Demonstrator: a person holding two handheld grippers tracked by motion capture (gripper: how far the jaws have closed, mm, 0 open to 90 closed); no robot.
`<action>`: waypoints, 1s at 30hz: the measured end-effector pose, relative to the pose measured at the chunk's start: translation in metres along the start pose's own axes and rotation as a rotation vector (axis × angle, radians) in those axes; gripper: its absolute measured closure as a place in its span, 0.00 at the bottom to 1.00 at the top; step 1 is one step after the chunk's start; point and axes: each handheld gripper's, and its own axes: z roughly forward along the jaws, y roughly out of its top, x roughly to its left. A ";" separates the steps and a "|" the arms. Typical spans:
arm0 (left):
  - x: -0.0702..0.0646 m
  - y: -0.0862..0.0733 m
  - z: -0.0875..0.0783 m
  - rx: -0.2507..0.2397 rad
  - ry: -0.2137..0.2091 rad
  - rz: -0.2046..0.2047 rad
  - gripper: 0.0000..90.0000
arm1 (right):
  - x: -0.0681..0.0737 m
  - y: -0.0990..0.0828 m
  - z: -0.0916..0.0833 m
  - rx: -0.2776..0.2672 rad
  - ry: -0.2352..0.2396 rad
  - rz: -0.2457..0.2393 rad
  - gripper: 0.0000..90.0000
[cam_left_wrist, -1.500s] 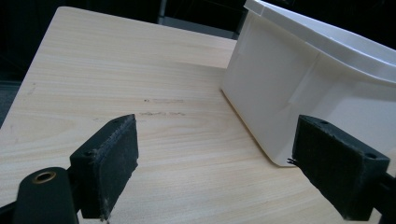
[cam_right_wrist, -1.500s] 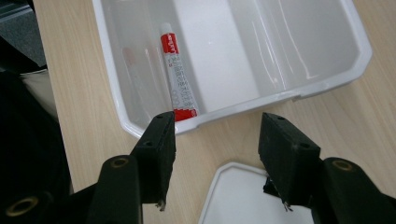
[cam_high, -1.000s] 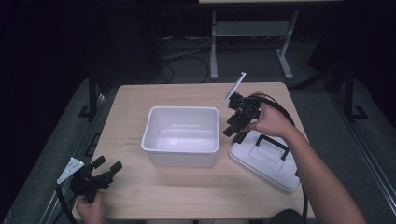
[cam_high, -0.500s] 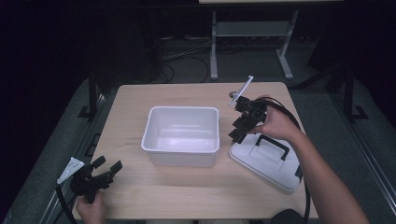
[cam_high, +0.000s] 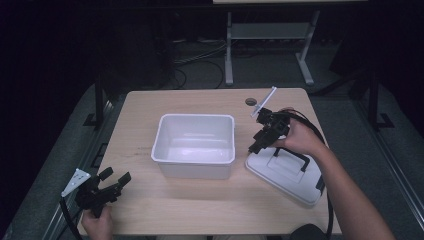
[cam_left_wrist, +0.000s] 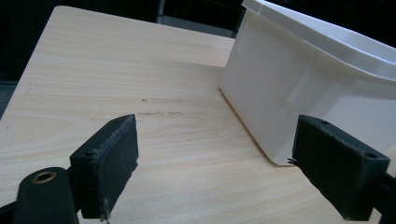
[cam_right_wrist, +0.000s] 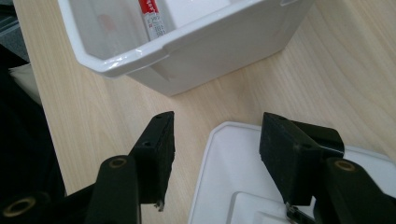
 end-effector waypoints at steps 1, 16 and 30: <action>0.000 0.000 0.000 -0.001 0.000 0.000 0.15 | 0.000 -0.001 0.000 0.000 0.001 0.002 0.49; 0.000 0.000 0.001 0.000 -0.002 0.000 0.15 | -0.005 -0.017 0.011 0.009 0.012 0.034 0.49; -0.001 0.000 0.001 0.002 -0.002 0.003 0.15 | -0.009 -0.031 0.016 0.003 0.017 0.060 0.49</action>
